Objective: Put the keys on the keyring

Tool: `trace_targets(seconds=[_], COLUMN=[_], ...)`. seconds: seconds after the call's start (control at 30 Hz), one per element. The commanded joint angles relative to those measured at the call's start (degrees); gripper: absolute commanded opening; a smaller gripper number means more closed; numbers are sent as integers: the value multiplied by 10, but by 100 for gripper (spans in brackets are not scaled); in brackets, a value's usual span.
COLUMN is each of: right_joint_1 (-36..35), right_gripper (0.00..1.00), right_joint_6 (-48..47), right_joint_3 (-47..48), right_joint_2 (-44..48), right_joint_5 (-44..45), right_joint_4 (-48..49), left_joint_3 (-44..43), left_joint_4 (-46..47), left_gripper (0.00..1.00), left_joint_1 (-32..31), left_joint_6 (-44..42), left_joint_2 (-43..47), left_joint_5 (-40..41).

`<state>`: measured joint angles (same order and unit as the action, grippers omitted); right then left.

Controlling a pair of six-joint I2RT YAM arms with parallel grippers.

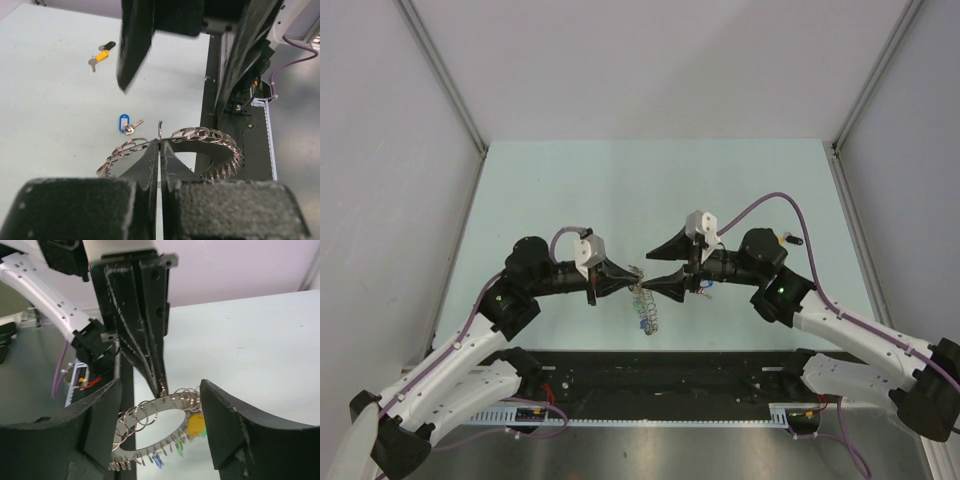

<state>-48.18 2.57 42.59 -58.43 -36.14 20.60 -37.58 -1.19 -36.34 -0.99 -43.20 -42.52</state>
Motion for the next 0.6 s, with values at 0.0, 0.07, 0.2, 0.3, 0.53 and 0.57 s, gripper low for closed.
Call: trace_targets(seconds=[0.0,0.07,0.2,0.3,0.53,0.57], right_joint_1=[3,5,9,19,57,61], right_gripper=[73,84,95,95,86,85], right_joint_6=[-6,1,24,24,52,54], right_joint_3=[64,73,76,80,80,81], right_joint_2=[47,69,108,125,83,63], right_joint_5=[87,120,209,241,312,324], right_joint_4=[-118,-149,-246,-319,-436,-452], left_joint_3=[-23,-29,-38,-36,-39,-39], left_joint_4=[-26,-45,-82,-87,-102,-106], left_gripper=[0,0,0,0,0,1], left_joint_1=[1,1,1,2,2,2], left_joint_6=[-48,-66,-88,-93,-89,-88], left_joint_2=[7,2,1,7,-4,-7], left_joint_5=[14,20,26,26,25,30])
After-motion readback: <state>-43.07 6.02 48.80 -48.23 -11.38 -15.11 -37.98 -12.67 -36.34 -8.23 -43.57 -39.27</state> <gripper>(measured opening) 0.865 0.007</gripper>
